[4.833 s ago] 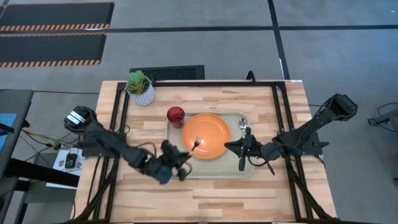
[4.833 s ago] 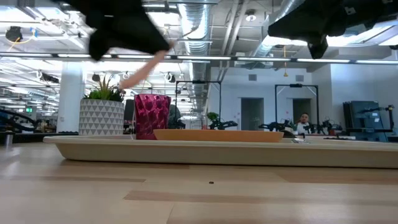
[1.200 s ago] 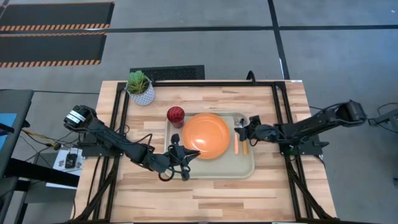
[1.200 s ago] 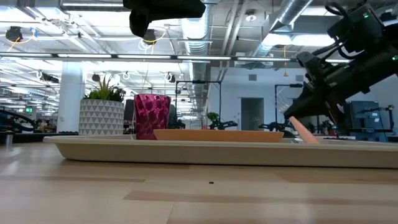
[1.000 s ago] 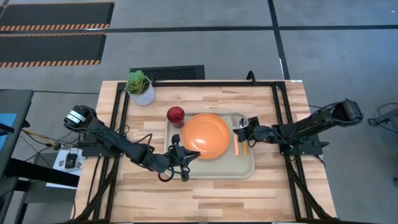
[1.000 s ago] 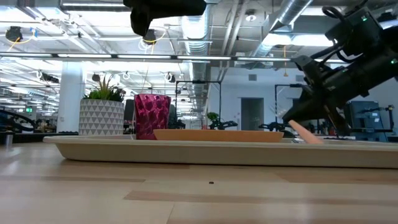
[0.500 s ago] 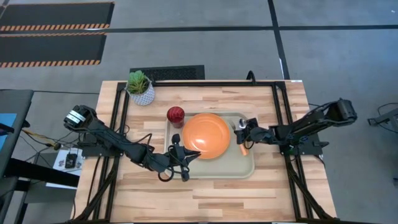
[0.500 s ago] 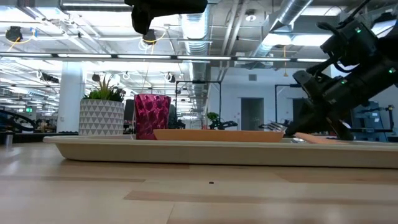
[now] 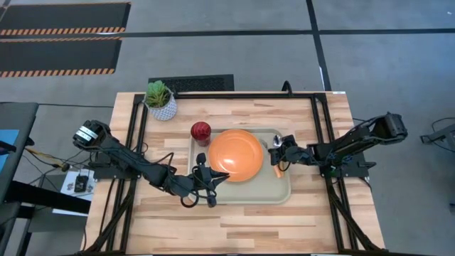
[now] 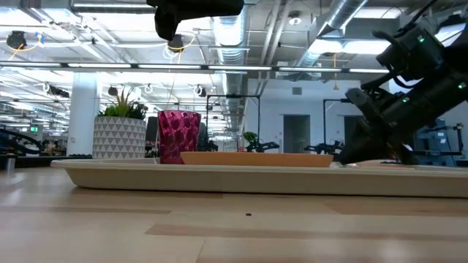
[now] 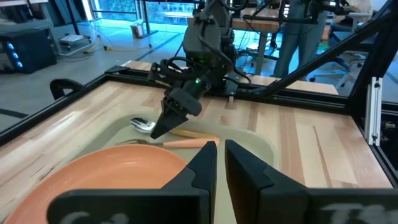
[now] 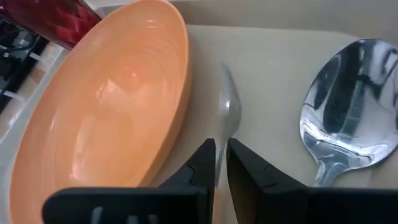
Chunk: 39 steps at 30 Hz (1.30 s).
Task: Pick and place plate/cup/fork/spoon on tray
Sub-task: Put the orange fork on the gray serving tray between the orange plate and the yellow spoon
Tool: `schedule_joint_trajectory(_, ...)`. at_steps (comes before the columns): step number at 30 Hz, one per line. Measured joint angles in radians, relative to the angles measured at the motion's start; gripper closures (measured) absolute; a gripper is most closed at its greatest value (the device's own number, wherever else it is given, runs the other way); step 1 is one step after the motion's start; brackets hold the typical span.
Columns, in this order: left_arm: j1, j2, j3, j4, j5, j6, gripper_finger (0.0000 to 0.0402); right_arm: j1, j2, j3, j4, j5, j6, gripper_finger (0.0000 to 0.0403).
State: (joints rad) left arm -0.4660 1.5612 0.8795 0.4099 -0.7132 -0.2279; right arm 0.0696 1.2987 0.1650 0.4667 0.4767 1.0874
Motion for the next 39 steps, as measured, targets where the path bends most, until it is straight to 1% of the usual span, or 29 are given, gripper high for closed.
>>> schedule_joint_trajectory(4,0.000,0.000,0.000,0.000,0.000,0.000,0.0382,0.000,0.000,0.014,-0.044,0.003,-0.001,0.0339)
schedule_joint_trajectory(8,0.000,0.000,0.000,0.000,0.000,0.000,0.0382,0.000,-0.001,0.063,-0.108,0.001,-0.075,0.0339)
schedule_joint_trajectory(10,0.000,0.000,0.000,-0.001,0.000,0.000,0.0382,0.000,-0.010,0.102,-0.173,-0.003,-0.127,0.0339)
schedule_joint_trajectory(12,0.000,0.000,0.000,-0.002,0.000,0.000,0.0382,0.000,-0.026,0.158,-0.300,-0.015,-0.171,0.0339)
schedule_joint_trajectory(15,0.000,0.000,0.000,-0.012,0.000,0.000,0.0382,0.005,-0.049,0.257,-0.568,-0.027,-0.214,0.0339)
schedule_joint_trajectory(17,0.000,0.000,0.000,-0.017,0.000,0.000,0.0382,0.018,-0.059,0.327,-0.732,-0.018,-0.238,0.0339)
schedule_joint_trajectory(19,0.000,0.000,0.000,-0.018,0.000,0.000,0.0382,0.035,-0.071,0.387,-0.862,-0.005,-0.260,0.0339)
schedule_joint_trajectory(21,0.000,0.000,0.000,-0.018,0.000,0.000,0.0382,0.052,-0.082,0.431,-0.942,-0.004,-0.293,0.0339)
schedule_joint_trajectory(24,-0.001,0.000,0.000,-0.019,0.000,0.000,0.0382,0.086,-0.101,0.459,-0.981,-0.004,-0.311,0.0339)
schedule_joint_trajectory(27,-0.005,0.000,0.000,-0.036,0.003,0.000,0.0382,0.119,-0.109,0.446,-0.976,0.004,-0.295,0.0339)
schedule_joint_trajectory(32,-0.005,0.000,-0.001,-0.063,0.057,-0.012,0.0399,0.165,-0.100,0.412,-0.914,0.011,-0.260,0.0339)
schedule_joint_trajectory(35,-0.005,0.000,-0.001,-0.063,0.058,-0.012,0.0400,0.186,-0.101,0.407,-0.915,0.005,-0.220,0.0339)
schedule_joint_trajectory(38,-0.005,0.000,-0.003,-0.061,0.058,-0.011,0.0401,0.191,-0.100,0.407,-0.909,0.000,-0.200,0.0330)
schedule_joint_trajectory(39,-0.005,0.000,-0.016,-0.032,0.057,-0.014,0.0401,0.190,-0.100,0.407,-0.902,0.000,-0.201,0.0324)
